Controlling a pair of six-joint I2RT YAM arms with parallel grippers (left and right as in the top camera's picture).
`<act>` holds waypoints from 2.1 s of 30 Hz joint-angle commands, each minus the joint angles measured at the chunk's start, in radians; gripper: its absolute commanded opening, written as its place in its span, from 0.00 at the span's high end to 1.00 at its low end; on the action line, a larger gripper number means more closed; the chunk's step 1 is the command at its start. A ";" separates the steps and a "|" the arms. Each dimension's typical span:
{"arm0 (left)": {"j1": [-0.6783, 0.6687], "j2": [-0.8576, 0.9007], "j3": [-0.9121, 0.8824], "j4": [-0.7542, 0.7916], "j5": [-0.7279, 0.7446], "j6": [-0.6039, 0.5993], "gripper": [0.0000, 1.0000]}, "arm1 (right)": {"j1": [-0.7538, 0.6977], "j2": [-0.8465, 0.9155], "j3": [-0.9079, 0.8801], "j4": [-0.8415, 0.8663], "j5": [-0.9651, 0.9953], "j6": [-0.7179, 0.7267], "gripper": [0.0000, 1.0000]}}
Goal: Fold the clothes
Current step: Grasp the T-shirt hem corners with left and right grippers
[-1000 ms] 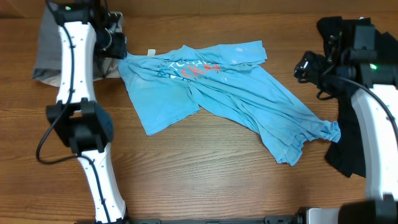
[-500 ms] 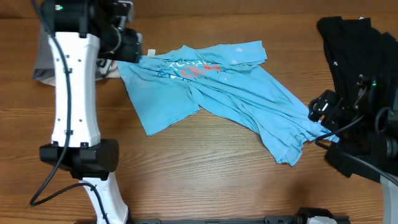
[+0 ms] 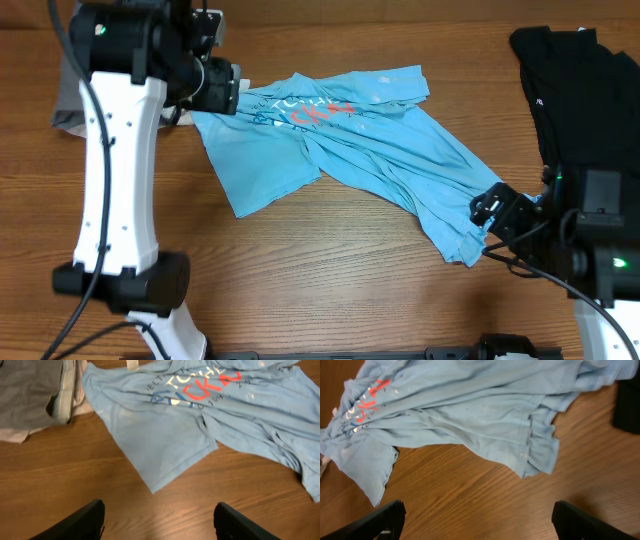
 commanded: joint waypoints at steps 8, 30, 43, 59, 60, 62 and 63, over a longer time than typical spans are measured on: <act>0.002 -0.044 -0.269 0.063 -0.032 -0.024 0.27 | 0.158 0.068 -0.117 0.105 0.003 0.061 0.03; -0.110 -0.044 -0.825 0.448 0.021 -0.068 0.25 | 0.263 0.086 -0.256 0.146 0.080 0.165 0.00; -0.134 -0.044 -0.896 0.500 0.028 -0.068 0.27 | 0.263 0.086 -0.330 0.149 0.081 0.220 0.00; -0.111 -0.043 -1.109 0.723 -0.106 -0.287 0.27 | 0.263 0.120 -0.364 0.277 0.144 0.220 0.00; -0.105 -0.043 -1.110 0.718 -0.120 -0.297 0.27 | 0.263 0.129 -0.364 0.277 0.144 0.220 0.00; -0.097 -0.043 -1.117 0.713 -0.143 -0.322 0.27 | 0.263 0.154 -0.369 0.286 0.144 0.220 0.00; -0.092 -0.043 -1.123 0.713 -0.151 -0.342 0.27 | 0.263 0.169 -0.374 0.296 0.144 0.220 0.00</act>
